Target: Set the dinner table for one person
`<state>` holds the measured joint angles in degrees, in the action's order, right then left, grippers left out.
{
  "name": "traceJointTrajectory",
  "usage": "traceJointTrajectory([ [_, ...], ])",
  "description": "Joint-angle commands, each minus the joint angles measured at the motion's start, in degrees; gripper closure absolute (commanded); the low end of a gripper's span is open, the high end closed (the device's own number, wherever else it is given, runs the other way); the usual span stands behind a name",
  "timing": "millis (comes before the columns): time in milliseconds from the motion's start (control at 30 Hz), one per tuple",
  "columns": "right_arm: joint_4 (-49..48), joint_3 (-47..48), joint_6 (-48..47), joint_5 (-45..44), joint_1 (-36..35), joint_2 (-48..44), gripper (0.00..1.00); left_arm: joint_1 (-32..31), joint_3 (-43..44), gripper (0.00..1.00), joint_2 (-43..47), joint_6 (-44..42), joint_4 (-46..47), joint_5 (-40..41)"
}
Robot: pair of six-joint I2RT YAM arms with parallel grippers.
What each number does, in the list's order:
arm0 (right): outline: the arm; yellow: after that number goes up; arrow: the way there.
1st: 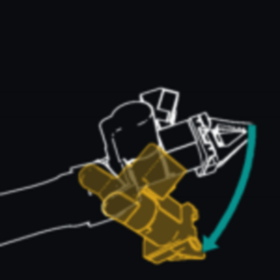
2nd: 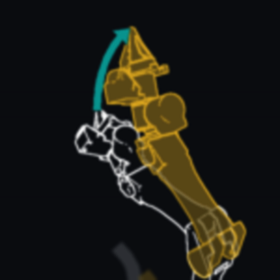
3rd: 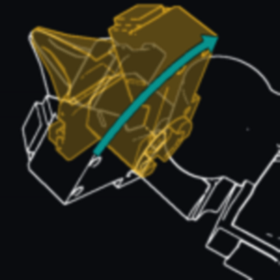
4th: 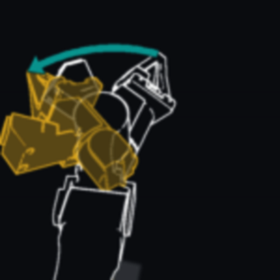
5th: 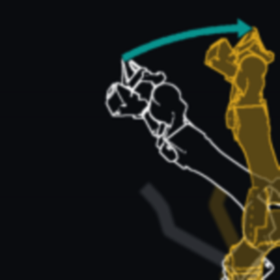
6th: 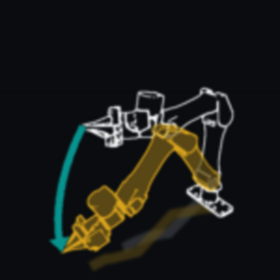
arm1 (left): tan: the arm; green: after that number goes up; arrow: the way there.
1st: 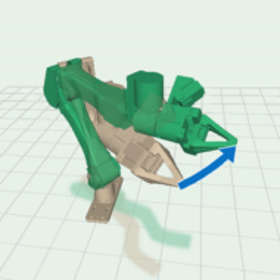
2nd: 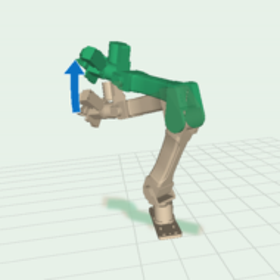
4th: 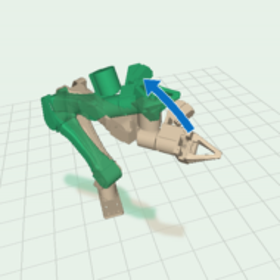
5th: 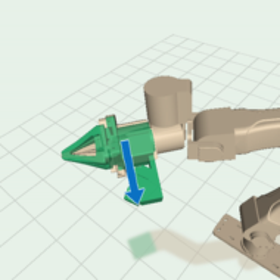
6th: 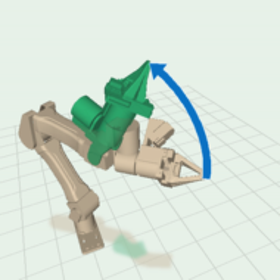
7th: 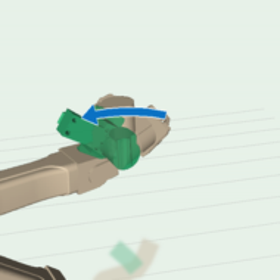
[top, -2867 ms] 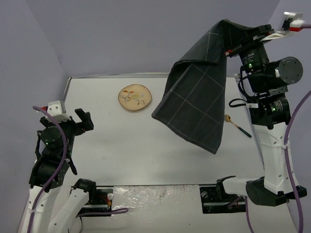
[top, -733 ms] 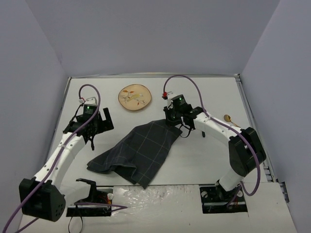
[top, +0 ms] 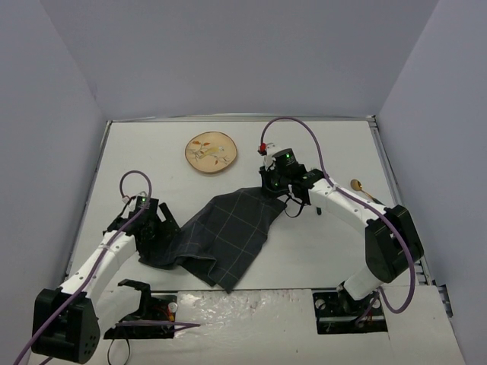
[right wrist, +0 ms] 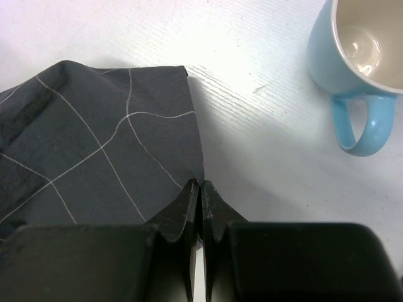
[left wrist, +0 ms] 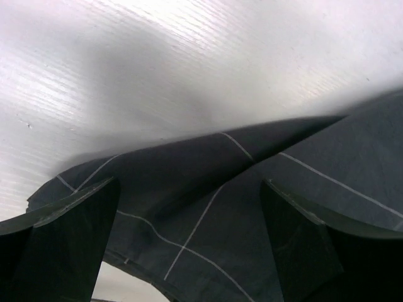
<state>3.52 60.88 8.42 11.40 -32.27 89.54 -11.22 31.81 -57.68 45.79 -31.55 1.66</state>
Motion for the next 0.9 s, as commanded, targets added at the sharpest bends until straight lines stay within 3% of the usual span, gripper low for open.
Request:
traceJointTrajectory([
  [0,-2.9,0.2,1.0,2.0,0.1,-3.0,1.00,0.2,-2.2,0.16,-2.0,5.9,4.8,3.3],
  [100,-2.9,0.6,1.2,2.3,0.1,-3.0,1.00,0.2,-2.7,0.34,-4.5,6.4,6.7,2.7],
  [167,-2.9,1.4,1.4,2.7,0.0,-2.9,1.00,0.2,-2.7,0.53,-6.3,6.6,8.0,2.3],
  [233,-2.9,1.9,1.6,3.6,-0.1,-2.6,1.00,0.2,-2.9,0.66,-7.7,7.0,9.1,1.9],
  [333,-3.0,3.2,1.8,4.1,-0.2,-2.4,1.00,0.2,-2.5,0.96,-8.9,7.8,10.3,1.6],
  [367,-3.0,3.6,1.8,4.2,-0.2,-2.4,1.00,0.2,-2.3,1.00,-9.0,7.9,10.4,1.7],
  [500,-2.9,5.6,1.7,4.0,-0.2,-2.3,1.00,0.4,1.8,1.00,-5.2,4.6,9.3,2.8],
  [733,-3.0,12.3,1.3,6.6,-0.2,-3.6,1.00,0.5,19.4,1.00,7.2,-6.0,3.5,7.1],
  [867,-2.9,13.3,1.3,8.7,-0.2,-6.0,1.00,0.5,21.6,1.00,13.7,-8.3,2.2,8.8],
])
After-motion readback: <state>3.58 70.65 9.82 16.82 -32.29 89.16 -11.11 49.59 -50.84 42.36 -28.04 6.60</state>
